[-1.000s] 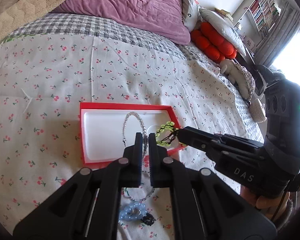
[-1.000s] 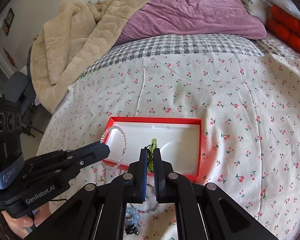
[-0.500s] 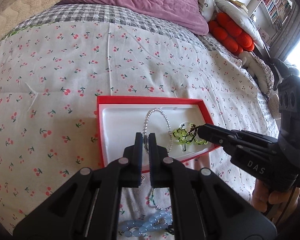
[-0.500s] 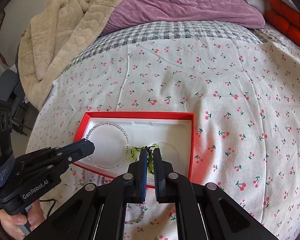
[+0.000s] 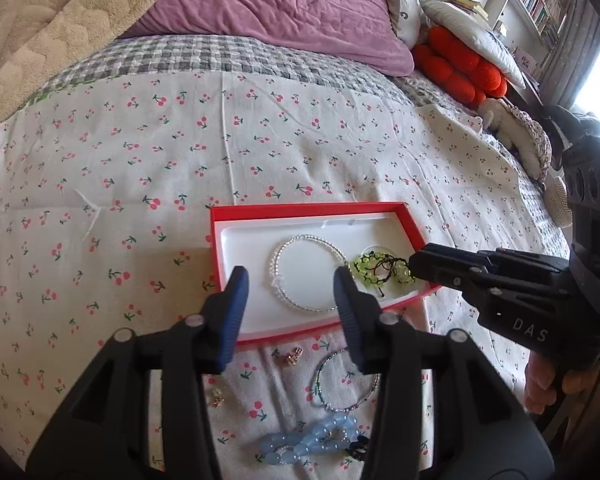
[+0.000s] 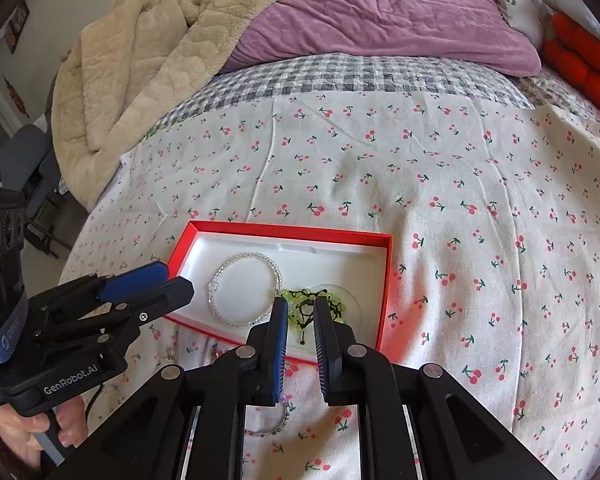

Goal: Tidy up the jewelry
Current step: 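Lift both open tools out of the red box, then grasp the light-blue bead bracelet with the left tool while the right tool grasps the multicolour bracelet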

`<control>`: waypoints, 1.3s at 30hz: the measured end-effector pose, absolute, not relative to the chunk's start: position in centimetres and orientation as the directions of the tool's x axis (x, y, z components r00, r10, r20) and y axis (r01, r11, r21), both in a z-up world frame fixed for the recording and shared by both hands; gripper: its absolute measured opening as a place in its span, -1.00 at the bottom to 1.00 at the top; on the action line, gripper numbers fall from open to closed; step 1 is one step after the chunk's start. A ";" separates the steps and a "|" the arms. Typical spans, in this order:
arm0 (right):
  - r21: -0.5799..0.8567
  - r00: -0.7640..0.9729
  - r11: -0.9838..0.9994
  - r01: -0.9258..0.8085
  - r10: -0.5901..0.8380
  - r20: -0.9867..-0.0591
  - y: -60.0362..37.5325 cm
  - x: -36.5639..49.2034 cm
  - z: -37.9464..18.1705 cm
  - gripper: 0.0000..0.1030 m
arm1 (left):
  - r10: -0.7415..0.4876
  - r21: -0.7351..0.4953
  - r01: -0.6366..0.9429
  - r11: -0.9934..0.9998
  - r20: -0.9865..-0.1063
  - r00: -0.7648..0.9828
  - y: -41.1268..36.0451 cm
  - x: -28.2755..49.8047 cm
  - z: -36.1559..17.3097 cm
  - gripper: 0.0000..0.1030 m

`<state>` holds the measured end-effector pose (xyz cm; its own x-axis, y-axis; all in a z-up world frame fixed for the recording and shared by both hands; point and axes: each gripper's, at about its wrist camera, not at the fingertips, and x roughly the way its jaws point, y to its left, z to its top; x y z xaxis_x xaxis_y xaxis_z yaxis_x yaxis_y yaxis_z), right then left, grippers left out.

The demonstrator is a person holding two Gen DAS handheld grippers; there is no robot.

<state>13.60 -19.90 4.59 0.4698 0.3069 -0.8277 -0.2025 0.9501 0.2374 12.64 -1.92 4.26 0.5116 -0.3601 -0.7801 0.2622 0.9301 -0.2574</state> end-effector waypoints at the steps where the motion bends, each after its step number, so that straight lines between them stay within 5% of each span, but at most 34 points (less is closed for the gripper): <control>1: 0.233 0.469 0.949 -0.210 0.307 -0.828 -19.9 13.3 4.8 -0.72 | -0.352 -0.247 0.262 0.933 -0.778 0.520 -1.8 12.3 4.5 0.10; 8: 0.189 0.436 0.945 -0.267 0.293 -0.851 -19.8 10.9 4.5 -0.39 | -0.288 -0.199 0.219 0.955 -0.796 0.532 0.7 9.8 4.9 0.53; 10: 0.178 0.424 0.944 -0.277 0.286 -0.859 -19.9 10.1 4.1 0.38 | -0.259 -0.178 0.200 0.964 -0.803 0.537 1.5 9.0 4.8 0.59; 11: 0.174 0.427 0.944 -0.282 0.286 -0.858 -19.9 9.7 4.0 0.45 | -0.245 -0.167 0.191 0.967 -0.809 0.534 1.9 8.6 4.6 0.59; 39: 0.204 0.437 0.951 -0.232 0.289 -0.852 -19.6 4.8 1.9 0.54 | -0.150 -0.097 0.144 0.985 -0.893 0.425 5.5 4.0 -1.0 0.64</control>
<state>4.84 -19.57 1.86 0.4366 0.2895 -0.8518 -0.2321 0.9510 0.2042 3.97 5.48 -0.95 0.4253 -0.1500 -0.8925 0.1440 0.9848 -0.0969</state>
